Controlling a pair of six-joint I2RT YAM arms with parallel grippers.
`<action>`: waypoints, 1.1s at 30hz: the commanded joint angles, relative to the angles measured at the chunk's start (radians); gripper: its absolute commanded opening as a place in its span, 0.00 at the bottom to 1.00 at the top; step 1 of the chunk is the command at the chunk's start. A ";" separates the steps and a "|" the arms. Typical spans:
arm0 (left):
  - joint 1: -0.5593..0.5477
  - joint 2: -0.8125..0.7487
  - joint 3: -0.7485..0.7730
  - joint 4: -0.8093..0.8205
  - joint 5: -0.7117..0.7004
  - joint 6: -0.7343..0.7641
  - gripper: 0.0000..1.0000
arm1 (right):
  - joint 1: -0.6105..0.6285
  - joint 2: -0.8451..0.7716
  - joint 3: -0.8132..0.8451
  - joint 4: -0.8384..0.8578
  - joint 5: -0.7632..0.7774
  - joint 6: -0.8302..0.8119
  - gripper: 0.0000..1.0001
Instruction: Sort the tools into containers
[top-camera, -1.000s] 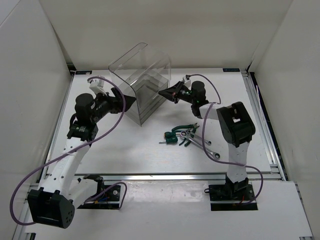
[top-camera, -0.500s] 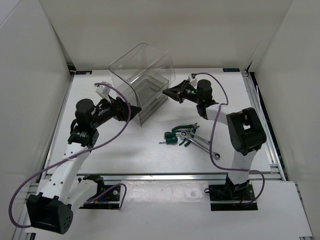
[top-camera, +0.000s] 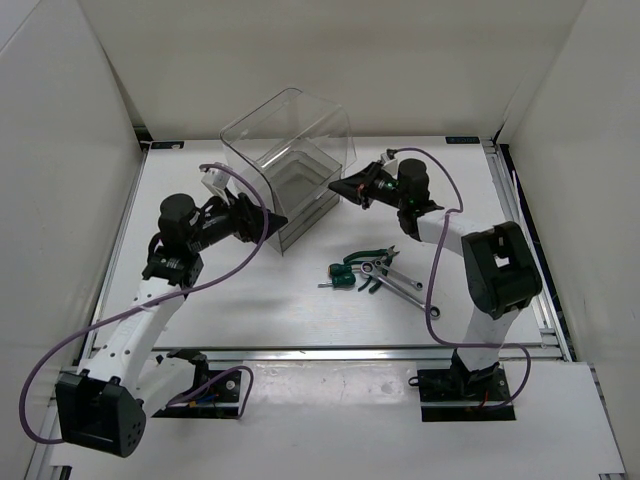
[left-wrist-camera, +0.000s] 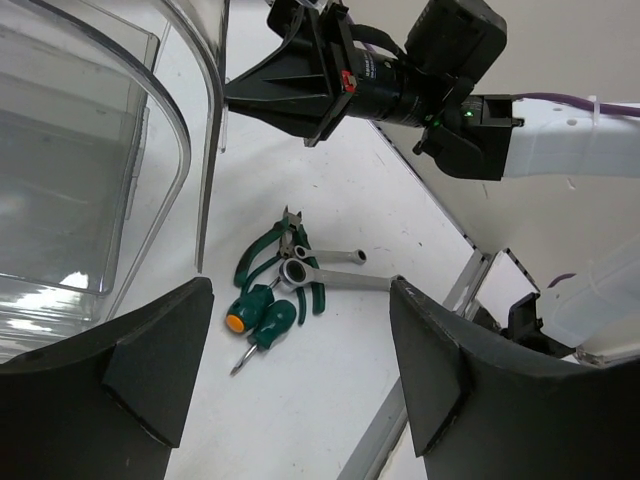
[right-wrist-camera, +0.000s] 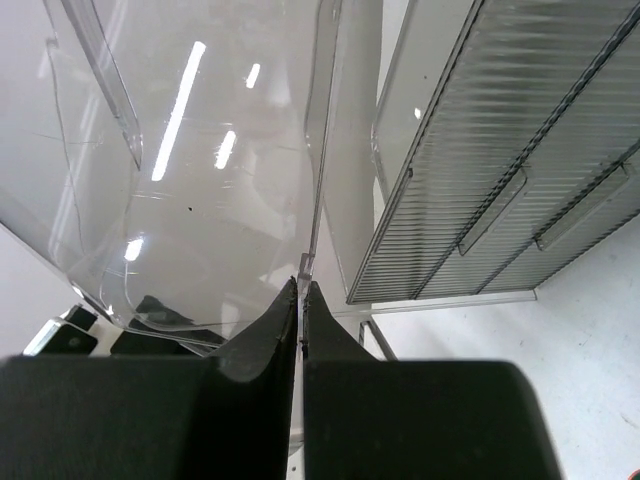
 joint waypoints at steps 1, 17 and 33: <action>-0.009 -0.006 0.028 0.016 0.023 -0.004 0.81 | -0.005 -0.064 -0.014 0.008 -0.002 0.001 0.00; -0.031 0.030 0.033 0.071 -0.001 -0.031 0.90 | 0.001 -0.145 -0.013 -0.083 -0.007 -0.003 0.00; -0.052 0.153 0.108 0.139 -0.105 -0.097 0.90 | 0.001 -0.178 -0.005 -0.101 -0.024 0.009 0.00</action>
